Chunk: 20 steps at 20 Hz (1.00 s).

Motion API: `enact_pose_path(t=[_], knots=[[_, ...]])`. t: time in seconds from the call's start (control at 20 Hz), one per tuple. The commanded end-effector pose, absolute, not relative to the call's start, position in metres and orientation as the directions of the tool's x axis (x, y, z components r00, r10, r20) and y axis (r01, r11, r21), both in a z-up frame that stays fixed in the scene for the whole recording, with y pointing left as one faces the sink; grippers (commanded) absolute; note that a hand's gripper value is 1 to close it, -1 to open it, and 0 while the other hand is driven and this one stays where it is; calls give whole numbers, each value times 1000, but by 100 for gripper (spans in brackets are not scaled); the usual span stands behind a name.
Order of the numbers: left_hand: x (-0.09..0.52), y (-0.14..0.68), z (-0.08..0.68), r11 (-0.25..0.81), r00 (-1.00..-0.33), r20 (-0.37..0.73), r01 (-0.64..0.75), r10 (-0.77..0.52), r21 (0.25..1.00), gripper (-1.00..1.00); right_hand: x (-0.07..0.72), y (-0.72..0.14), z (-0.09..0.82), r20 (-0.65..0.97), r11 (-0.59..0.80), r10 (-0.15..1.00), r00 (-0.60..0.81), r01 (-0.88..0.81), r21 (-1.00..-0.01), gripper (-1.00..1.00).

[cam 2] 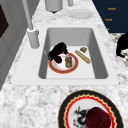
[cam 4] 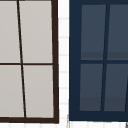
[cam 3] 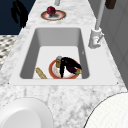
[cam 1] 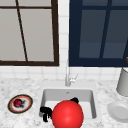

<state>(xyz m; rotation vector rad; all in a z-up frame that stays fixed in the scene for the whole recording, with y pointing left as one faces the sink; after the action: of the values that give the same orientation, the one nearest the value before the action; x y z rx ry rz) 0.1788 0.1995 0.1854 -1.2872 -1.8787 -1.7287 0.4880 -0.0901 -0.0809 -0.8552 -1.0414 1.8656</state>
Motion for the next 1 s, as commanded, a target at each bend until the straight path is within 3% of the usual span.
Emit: enact_pose_path(t=[0.0, 0.2, 0.25, 0.4, 0.6, 0.95], knots=[[179, 200, 185, -114, -563, 717, 748, 411, 653, 0, 503, -84, -97, -182, -354, 870, -458, -326, -877, -100], [179, 200, 185, -114, -563, 717, 748, 411, 653, 0, 504, -84, -104, -185, -383, 856, -483, -350, -855, -100], [179, 200, 185, -114, -563, 717, 748, 411, 653, 0, 501, -83, -104, -186, -386, 855, -484, -356, -851, 100], [179, 200, 185, -114, -563, 717, 748, 411, 653, 0, 496, -79, -105, -185, -404, 832, -524, -341, -849, 100], [179, 200, 185, -114, -563, 717, 748, 411, 653, 0, 498, -77, -102, -210, -352, 842, -497, -210, -912, 100], [179, 200, 185, -114, -563, 717, 748, 411, 653, 0, 507, -80, -87, -239, -323, 850, -469, -107, -940, 100]])
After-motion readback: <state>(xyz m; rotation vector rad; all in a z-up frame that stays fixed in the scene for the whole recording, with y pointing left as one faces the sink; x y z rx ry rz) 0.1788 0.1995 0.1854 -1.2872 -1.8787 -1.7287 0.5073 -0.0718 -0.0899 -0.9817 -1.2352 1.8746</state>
